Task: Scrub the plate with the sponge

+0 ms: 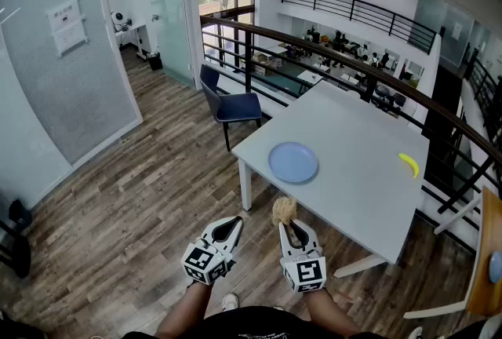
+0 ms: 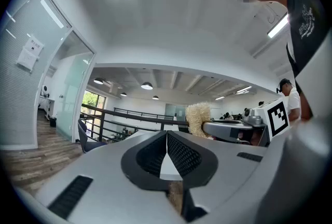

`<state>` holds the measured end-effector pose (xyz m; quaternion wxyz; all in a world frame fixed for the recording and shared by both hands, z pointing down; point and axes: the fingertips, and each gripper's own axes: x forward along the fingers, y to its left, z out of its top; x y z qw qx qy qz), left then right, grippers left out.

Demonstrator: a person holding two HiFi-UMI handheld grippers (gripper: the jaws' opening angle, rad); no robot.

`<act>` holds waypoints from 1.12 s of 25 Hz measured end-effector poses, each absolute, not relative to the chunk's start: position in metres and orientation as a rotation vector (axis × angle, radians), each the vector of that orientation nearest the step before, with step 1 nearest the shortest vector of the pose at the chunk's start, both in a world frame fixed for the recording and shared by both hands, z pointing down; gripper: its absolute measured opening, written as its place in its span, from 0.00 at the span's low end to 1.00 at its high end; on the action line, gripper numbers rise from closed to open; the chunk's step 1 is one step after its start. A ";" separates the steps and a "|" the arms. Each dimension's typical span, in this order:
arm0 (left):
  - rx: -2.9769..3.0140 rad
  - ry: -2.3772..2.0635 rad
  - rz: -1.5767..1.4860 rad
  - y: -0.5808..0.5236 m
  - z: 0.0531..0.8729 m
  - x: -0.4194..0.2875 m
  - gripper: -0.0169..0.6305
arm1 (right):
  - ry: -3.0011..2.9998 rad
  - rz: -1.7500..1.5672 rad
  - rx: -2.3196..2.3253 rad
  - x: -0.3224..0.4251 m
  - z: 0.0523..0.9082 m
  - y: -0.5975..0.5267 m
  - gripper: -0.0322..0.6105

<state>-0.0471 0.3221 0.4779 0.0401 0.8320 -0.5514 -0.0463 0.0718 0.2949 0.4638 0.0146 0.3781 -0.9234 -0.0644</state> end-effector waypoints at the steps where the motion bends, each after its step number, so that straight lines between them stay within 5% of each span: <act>1: 2.545 -1.685 -0.146 0.322 0.475 -0.045 0.05 | -2.880 -0.199 1.173 0.070 0.463 0.295 0.14; 28: 2.568 -1.661 -0.093 0.320 0.472 -0.090 0.05 | -2.970 0.050 1.114 0.016 0.465 0.297 0.14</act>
